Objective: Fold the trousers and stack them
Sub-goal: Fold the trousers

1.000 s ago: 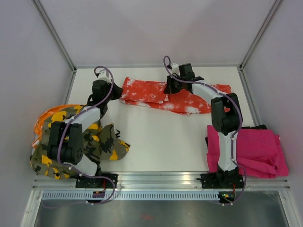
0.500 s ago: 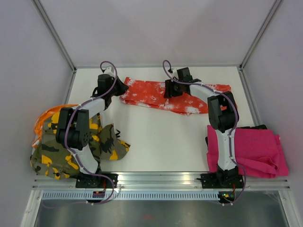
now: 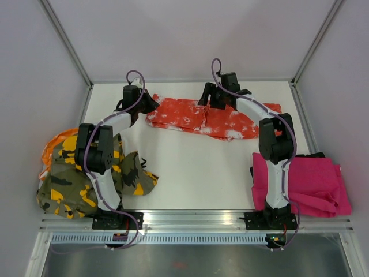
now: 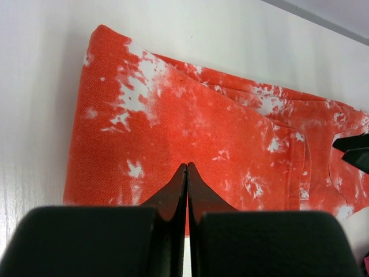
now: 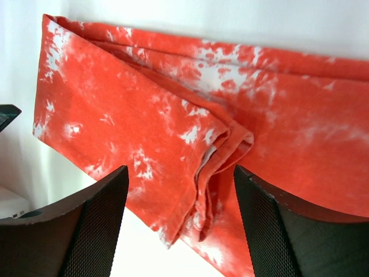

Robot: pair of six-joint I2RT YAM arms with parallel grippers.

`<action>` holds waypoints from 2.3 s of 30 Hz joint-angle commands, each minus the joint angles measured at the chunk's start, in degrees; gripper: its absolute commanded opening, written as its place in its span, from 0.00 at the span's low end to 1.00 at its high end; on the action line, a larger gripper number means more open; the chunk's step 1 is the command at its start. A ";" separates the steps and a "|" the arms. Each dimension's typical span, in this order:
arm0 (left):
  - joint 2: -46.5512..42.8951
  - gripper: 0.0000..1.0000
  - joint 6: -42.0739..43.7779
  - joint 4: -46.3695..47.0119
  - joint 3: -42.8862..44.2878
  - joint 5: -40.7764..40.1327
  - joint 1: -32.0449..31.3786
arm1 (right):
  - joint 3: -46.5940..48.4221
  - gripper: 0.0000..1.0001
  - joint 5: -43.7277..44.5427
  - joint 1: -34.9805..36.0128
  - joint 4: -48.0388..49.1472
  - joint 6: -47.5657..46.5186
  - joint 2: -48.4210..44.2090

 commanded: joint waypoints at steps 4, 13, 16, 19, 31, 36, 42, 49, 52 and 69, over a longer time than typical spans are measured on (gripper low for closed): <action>1.25 0.02 0.56 -1.91 3.07 1.61 -0.14 | 0.69 0.78 2.67 1.97 1.24 7.22 2.04; 0.73 0.02 1.53 -2.79 3.25 1.52 -0.05 | 3.50 0.76 7.32 2.15 -2.44 7.23 4.51; 0.73 0.02 1.70 -2.88 3.25 1.87 -0.06 | 3.06 0.75 9.35 2.23 -3.59 5.82 4.07; 1.08 0.02 1.44 -2.88 3.25 1.87 -0.05 | 3.41 0.69 9.45 2.41 -3.68 5.12 5.38; 1.87 0.02 2.06 -3.49 3.33 2.31 0.56 | 13.08 0.00 10.40 3.99 -3.33 0.73 11.36; 1.96 0.02 2.06 -3.49 3.51 2.14 1.17 | 15.54 0.00 10.94 3.99 -2.54 -3.67 9.96; 2.66 0.02 1.88 -3.49 4.30 2.40 1.35 | 11.33 0.00 13.48 3.73 -0.25 -3.59 9.69; 3.19 0.04 2.41 -6.21 6.23 1.09 2.40 | 7.11 0.10 11.12 3.11 -1.30 0.63 10.05; 3.45 0.21 3.19 -8.85 8.07 -0.23 2.84 | 6.84 0.51 8.57 3.11 -2.54 0.81 9.26; 14.08 0.84 1.62 -25.37 21.17 -4.55 2.93 | 8.34 0.21 2.32 4.08 -8.87 -4.82 -1.30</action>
